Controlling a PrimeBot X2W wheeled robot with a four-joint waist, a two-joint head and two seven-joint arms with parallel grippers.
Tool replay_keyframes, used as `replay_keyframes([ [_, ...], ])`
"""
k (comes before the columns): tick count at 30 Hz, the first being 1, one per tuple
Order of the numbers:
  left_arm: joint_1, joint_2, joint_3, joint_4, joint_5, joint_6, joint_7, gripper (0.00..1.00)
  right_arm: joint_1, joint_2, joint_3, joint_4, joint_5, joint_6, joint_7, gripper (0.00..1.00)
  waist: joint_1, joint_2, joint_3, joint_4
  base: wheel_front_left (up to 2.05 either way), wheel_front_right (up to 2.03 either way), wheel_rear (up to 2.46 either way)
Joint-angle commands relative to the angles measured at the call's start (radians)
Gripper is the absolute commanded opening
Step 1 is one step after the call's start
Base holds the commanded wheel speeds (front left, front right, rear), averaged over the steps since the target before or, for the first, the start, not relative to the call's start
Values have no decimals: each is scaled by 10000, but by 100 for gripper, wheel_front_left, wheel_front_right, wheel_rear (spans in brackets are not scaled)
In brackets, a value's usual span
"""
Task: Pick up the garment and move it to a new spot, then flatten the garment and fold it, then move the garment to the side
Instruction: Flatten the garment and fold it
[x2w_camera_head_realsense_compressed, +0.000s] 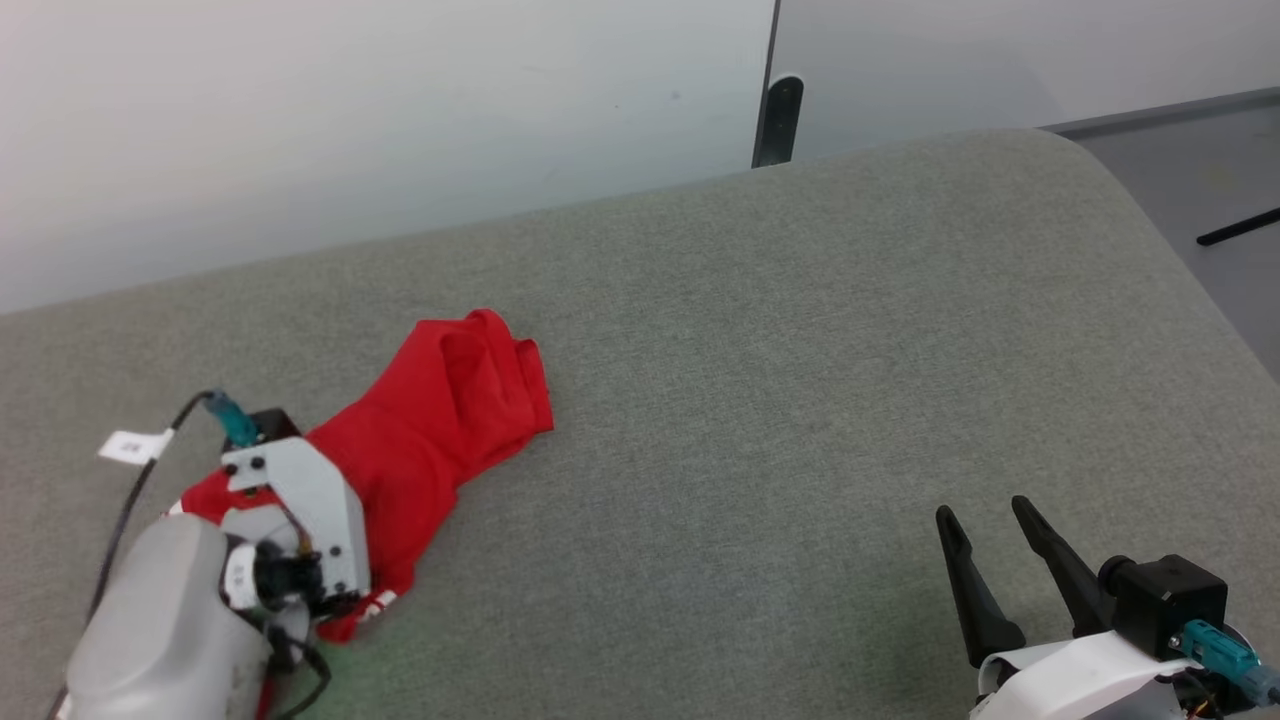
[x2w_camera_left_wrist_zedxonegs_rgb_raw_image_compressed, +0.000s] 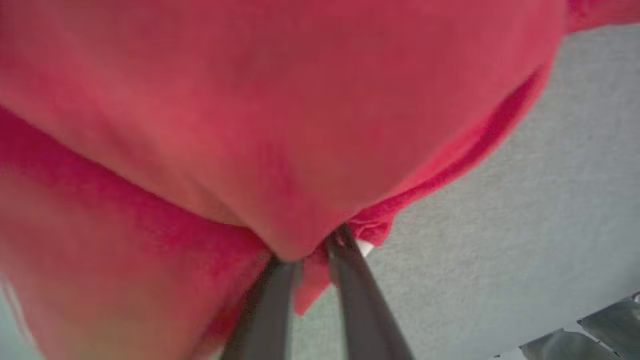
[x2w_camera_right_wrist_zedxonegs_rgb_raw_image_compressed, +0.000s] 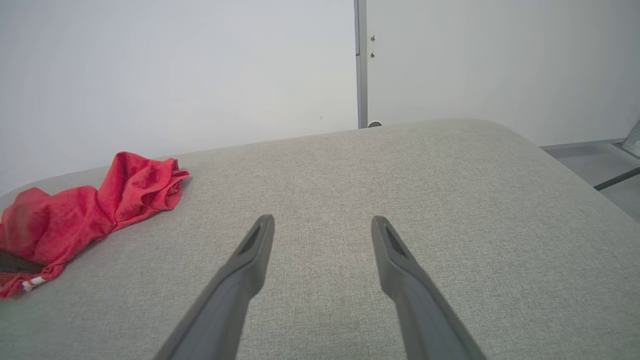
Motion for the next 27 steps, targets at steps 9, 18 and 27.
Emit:
replay_keyframes([
  [9, -786, -896, -202, -358, -664, -431, 754, 0, 250, 43, -268, 20, -60, 36, 58, 100, -1, 0, -465, 280, 0, 0, 0],
  [18, -426, -1874, -771, -2202, -1261, -399, 1973, 0, 479, 55, -244, -139, -71, 36, 281, 100, -1, 0, -903, 266, 0, 0, 0],
  [27, 731, -2205, -1384, -3221, -1201, 24, 2455, 0, 765, 59, -333, -308, -40, 36, 451, 100, -1, 0, -940, -133, 0, 0, 0],
])
